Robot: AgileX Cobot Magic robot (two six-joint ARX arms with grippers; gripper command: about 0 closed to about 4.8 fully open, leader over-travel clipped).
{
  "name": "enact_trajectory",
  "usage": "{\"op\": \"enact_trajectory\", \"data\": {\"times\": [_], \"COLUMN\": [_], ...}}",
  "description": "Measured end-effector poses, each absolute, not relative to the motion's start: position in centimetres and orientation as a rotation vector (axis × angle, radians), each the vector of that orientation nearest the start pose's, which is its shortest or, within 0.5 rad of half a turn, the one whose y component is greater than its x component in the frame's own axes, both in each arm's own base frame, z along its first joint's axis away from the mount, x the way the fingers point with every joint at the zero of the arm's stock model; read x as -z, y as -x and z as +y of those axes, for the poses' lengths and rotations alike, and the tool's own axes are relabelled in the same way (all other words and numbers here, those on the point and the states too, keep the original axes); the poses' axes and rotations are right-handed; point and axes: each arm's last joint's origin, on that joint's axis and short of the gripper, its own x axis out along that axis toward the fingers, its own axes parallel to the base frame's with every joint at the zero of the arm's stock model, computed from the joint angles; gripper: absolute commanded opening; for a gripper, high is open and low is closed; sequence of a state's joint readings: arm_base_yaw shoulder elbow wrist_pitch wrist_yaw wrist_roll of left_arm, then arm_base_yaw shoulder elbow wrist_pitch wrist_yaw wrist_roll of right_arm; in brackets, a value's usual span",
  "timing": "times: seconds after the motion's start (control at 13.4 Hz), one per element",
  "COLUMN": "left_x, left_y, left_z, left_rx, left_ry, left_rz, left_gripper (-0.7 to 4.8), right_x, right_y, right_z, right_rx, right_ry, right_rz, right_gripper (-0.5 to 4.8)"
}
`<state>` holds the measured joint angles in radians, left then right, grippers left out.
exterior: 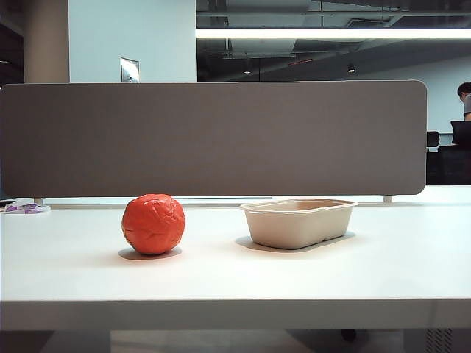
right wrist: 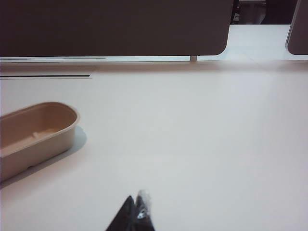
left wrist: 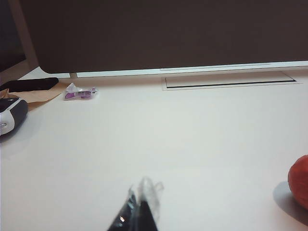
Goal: Pick up the orange and place it into the paper lunchbox.
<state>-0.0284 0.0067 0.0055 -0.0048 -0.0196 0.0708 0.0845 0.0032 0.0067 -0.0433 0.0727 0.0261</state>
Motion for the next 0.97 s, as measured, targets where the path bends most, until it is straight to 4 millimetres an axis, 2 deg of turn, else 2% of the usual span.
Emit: {"op": "enact_trajectory", "data": {"times": [0.6, 0.67, 0.97], "left_x": [-16.4, -16.6, -18.5], "left_y": [-9.8, -9.7, -9.4], "left_z": [-0.2, -0.2, -0.1], "left_rx": [0.009, 0.006, -0.024], "left_ry": [-0.063, 0.000, 0.055], "left_rz": [0.006, 0.000, -0.058], "left_gripper": [-0.07, -0.07, -0.07], "right_x": [-16.2, -17.8, -21.6], "right_y": [-9.7, -9.4, -8.4], "right_z": [0.6, 0.6, 0.5], "right_rx": [-0.012, -0.010, -0.011], "right_ry": [-0.024, -0.027, -0.038], "right_rz": [0.034, -0.007, -0.140], "right_gripper": [-0.01, -0.01, -0.01]}}
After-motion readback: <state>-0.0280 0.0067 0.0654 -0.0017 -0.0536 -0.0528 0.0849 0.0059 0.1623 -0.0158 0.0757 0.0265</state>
